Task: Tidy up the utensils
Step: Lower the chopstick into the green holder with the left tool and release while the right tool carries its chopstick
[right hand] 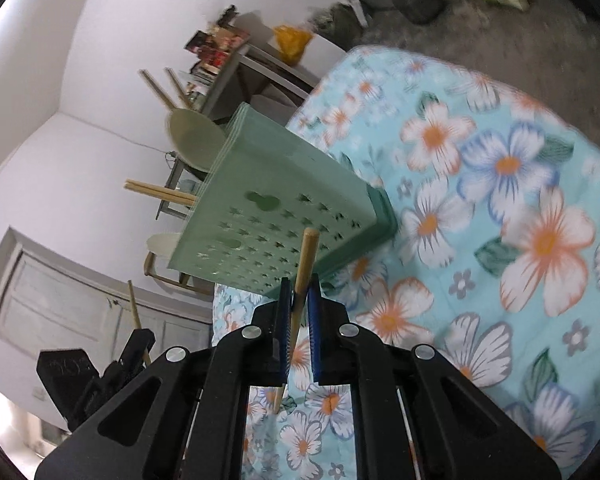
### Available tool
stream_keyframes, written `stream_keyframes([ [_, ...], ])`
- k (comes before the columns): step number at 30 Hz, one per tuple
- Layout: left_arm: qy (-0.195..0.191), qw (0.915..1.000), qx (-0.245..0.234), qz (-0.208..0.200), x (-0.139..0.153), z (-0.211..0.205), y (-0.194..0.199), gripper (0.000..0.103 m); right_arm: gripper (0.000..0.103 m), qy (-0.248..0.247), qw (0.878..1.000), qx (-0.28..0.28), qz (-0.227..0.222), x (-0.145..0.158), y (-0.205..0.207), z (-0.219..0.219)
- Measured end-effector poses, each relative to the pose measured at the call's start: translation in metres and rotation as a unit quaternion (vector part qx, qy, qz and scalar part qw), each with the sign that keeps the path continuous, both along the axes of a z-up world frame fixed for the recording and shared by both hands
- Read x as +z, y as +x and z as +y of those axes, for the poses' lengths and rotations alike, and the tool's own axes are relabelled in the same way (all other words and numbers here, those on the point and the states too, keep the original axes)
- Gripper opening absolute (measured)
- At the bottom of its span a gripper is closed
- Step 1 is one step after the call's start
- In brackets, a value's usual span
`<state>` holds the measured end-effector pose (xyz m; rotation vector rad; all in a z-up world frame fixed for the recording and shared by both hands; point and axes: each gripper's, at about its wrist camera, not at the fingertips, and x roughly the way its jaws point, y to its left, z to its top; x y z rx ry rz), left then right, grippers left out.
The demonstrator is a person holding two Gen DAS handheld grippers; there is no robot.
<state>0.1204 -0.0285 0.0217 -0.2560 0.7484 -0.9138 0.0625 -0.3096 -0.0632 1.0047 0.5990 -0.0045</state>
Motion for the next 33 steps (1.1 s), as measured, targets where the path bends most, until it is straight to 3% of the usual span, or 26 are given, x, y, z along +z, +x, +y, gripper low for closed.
stream_keyframes([
  [7,-0.017,0.9997,-0.005,0.019,0.007,-0.001,0.007,0.005,0.007,-0.093,0.995,0.007,-0.034,0.038,-0.013,0.008],
  [15,-0.056,0.9953,0.001,-0.079,0.070,-0.013,0.007,0.005,0.006,-0.137,0.989,0.000,-0.064,0.063,-0.025,0.005],
  [18,-0.083,0.9873,0.025,-0.133,0.100,-0.021,0.009,0.005,0.006,-0.140,0.988,-0.005,-0.067,0.065,-0.028,0.000],
  [21,-0.118,0.9742,0.049,-0.186,0.126,-0.034,0.012,0.005,0.006,-0.129,0.990,-0.005,-0.065,0.060,-0.027,-0.004],
  [24,-0.151,0.9631,0.071,-0.212,0.141,-0.054,0.021,0.005,0.006,-0.121,0.991,-0.004,-0.062,0.055,-0.024,-0.008],
  [28,-0.154,0.9534,0.104,-0.237,0.141,-0.086,0.037,0.005,0.006,-0.115,0.991,-0.003,-0.063,0.053,-0.022,-0.013],
  [33,-0.131,0.9506,0.144,-0.242,0.121,-0.125,0.060,0.005,0.006,-0.112,0.992,-0.007,-0.062,0.052,-0.022,-0.020],
])
